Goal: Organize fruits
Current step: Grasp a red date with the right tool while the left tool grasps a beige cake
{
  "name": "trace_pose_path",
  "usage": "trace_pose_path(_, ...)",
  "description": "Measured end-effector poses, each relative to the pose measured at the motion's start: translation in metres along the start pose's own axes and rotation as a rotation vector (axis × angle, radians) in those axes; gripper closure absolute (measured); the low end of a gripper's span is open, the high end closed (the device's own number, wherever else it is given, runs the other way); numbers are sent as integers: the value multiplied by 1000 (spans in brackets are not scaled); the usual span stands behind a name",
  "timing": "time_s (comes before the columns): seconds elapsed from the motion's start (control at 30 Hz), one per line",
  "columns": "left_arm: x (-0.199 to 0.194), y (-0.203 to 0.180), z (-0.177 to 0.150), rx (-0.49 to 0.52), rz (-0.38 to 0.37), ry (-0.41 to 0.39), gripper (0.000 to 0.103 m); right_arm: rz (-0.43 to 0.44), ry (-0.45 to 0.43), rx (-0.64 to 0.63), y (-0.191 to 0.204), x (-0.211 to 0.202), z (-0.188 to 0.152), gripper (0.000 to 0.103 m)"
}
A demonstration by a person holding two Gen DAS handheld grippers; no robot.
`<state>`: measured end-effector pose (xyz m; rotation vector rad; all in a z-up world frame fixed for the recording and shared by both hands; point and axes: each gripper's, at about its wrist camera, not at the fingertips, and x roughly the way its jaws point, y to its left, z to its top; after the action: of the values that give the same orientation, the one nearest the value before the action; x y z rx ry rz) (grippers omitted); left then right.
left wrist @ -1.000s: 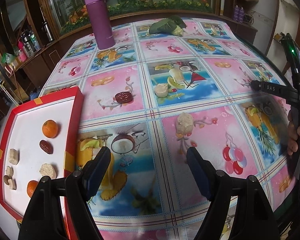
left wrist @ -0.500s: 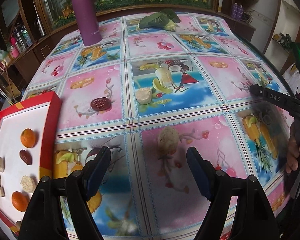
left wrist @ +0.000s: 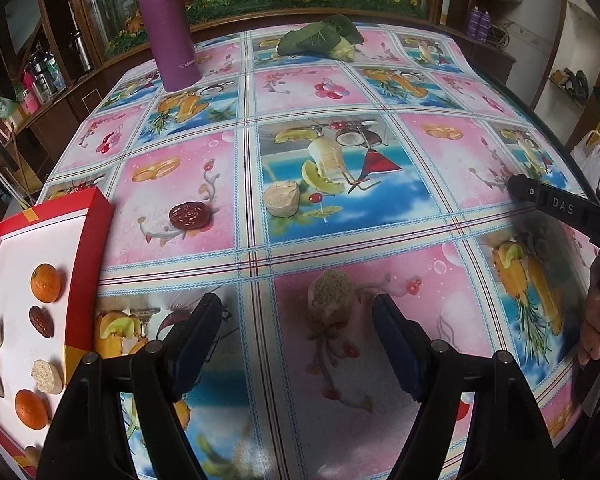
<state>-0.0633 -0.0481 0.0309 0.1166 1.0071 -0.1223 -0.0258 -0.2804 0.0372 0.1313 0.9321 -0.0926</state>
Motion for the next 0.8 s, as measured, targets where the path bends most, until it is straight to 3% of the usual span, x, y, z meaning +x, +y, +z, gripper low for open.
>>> trace_pose_path(0.17, 3, -4, 0, 16, -20, 4, 45, -3, -1, -4, 1, 1, 0, 80)
trace_pose_path(0.43, 5, -7, 0, 25, -64, -13, 60, -7, 0, -12, 2, 2, -1, 78)
trace_pose_path(0.8, 3, -17, -2, 63, -66, -37, 79, 1, 8, -27, 5, -1, -4, 80)
